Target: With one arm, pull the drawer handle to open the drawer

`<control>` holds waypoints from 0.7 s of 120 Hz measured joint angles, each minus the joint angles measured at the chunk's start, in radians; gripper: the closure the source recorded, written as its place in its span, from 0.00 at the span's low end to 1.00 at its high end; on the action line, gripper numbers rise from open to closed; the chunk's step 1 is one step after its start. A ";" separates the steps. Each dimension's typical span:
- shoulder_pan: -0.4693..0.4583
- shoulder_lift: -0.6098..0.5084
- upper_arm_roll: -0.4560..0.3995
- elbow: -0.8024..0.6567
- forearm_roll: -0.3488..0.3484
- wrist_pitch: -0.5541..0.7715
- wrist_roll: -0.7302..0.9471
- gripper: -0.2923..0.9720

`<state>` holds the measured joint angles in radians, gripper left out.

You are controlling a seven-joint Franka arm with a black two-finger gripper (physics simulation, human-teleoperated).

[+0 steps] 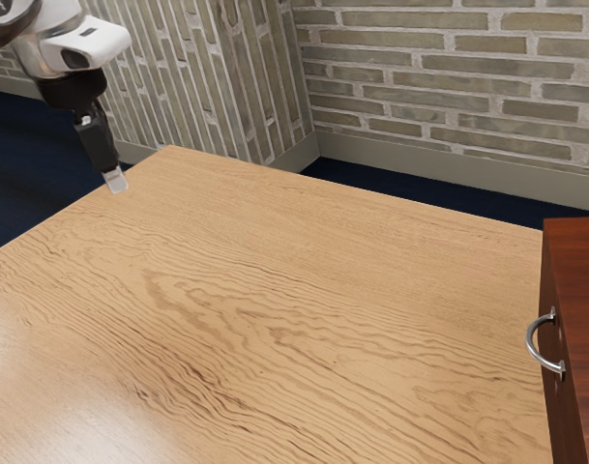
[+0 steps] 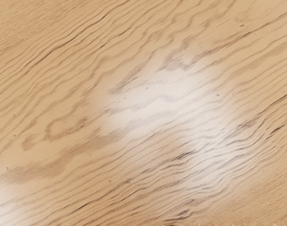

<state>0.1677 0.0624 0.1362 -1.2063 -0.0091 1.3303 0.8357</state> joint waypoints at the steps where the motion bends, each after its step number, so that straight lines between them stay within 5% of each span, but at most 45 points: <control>1: 0.000 0.001 0.000 0.000 0.000 0.000 0.002 0.23; 39: -0.032 0.000 -0.006 -0.003 -0.004 0.021 0.069 0.23; 84: -0.280 -0.194 -0.010 -0.237 -0.001 -0.025 0.212 0.23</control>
<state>-0.1124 -0.1316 0.1260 -1.4433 -0.0101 1.3054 1.0474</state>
